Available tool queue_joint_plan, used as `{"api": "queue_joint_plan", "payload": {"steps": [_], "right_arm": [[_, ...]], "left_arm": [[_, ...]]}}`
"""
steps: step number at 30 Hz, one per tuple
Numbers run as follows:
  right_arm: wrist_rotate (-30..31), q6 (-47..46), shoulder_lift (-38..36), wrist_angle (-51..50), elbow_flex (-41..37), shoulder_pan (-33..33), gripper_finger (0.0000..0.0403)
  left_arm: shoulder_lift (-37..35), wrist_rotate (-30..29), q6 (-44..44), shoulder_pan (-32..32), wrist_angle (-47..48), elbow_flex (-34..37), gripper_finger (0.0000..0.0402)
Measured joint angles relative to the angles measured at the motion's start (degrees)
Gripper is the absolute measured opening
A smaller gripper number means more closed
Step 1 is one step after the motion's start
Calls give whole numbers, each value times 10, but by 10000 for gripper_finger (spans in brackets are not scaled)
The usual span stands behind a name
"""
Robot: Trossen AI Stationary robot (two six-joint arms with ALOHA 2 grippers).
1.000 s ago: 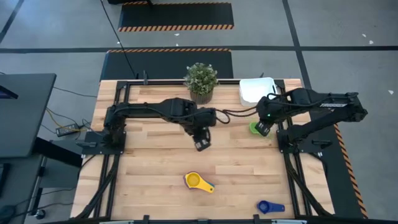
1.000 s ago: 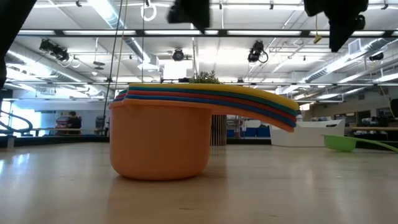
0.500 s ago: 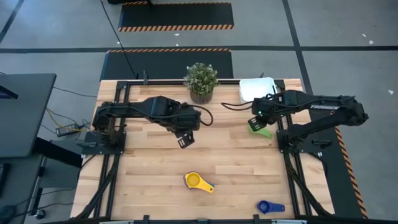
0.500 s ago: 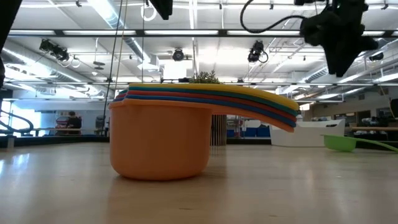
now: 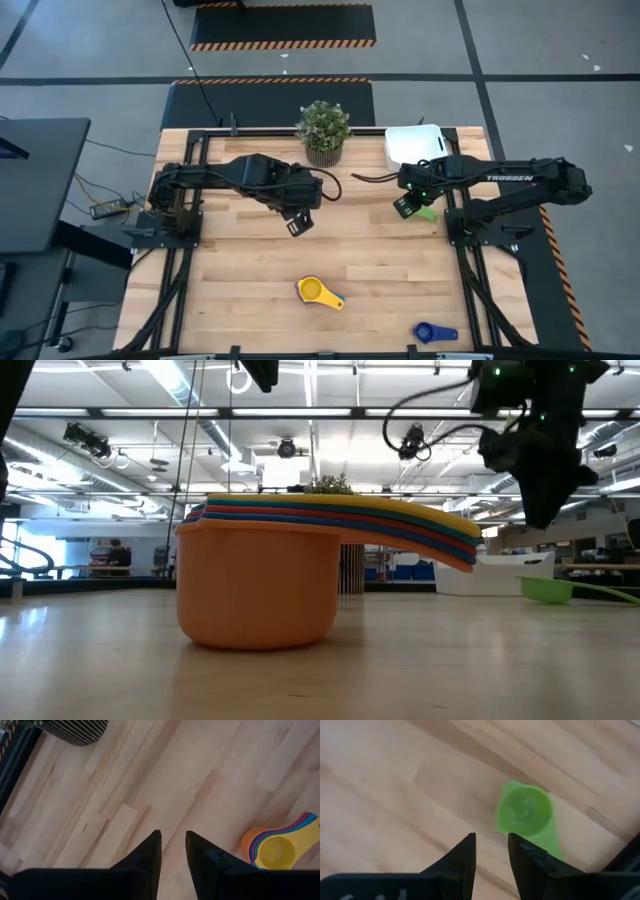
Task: Nest measuring cups in basket
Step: Stack the green measuring cup on top of the yellow measuring cup
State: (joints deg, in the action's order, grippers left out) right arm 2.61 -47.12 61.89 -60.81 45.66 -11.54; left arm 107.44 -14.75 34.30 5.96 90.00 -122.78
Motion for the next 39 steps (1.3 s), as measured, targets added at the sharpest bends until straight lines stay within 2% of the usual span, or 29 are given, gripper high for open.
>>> {"api": "queue_joint_plan", "payload": {"steps": [3,15,25,39], "right_arm": [[-9,-18,0,10,-24,-17,120],[-25,-18,0,121,-73,-40,120],[-6,-44,0,136,-114,-40,119],[12,-58,0,244,-192,-40,118]], "left_arm": [[0,15,5,-1,0,0,95],[0,18,36,-1,0,0,95],[0,17,41,-1,0,0,95],[0,17,41,-1,0,0,95]]}}
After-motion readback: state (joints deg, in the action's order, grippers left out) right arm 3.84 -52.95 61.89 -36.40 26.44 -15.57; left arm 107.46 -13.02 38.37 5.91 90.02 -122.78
